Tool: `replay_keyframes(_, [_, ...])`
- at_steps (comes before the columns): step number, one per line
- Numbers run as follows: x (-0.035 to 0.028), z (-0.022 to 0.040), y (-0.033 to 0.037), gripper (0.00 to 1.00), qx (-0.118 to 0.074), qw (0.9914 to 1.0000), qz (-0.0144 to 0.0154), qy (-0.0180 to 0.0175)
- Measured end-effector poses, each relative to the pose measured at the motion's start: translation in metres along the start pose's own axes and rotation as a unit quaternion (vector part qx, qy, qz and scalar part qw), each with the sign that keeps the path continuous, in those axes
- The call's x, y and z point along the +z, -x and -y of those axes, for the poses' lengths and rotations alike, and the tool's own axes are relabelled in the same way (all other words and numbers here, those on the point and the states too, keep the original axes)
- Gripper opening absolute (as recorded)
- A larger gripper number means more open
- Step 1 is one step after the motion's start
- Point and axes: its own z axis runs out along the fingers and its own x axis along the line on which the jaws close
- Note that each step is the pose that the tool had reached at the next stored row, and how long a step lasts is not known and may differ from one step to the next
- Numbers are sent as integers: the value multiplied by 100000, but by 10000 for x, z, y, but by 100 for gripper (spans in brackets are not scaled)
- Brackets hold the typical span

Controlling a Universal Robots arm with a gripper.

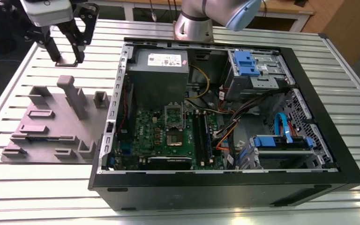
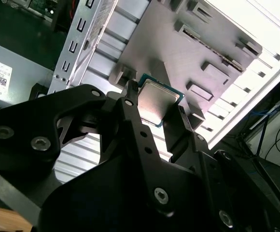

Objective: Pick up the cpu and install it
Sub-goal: 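Pick up the cpu and move it towards the insertion slot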

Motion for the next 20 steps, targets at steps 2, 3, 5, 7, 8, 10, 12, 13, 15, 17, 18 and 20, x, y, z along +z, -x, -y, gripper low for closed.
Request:
replay_keyframes(2, [0, 0, 10, 45, 0, 100000, -2, 0])
replay_keyframes(3, [-1, 0, 14, 45, 0, 100000, -3, -1])
replay_keyframes(5, [0, 0, 24, 45, -1, 100000, 2, 4])
replay_keyframes(7, [-1, 0, 33, 45, -3, 100000, -2, 1])
replay_keyframes(8, [-1, 0, 38, 45, -2, 100000, -3, -2])
replay_keyframes(10, [-1, 0, 47, 45, -1, 100000, 1, 3])
replay_keyframes(12, [-1, 0, 57, 45, -3, 100000, 3, 5])
replay_keyframes(13, [-1, -1, 61, 45, 2, 100000, -1, 2])
replay_keyframes(15, [-2, -1, 69, 45, 0, 100000, -2, 2])
replay_keyframes(17, [-2, 0, 74, 45, 4, 100000, 0, 1])
replay_keyframes(18, [-1, 0, 77, 45, 2, 100000, 3, 4])
replay_keyframes(20, [-2, -1, 84, 45, -4, 100000, -1, 0])
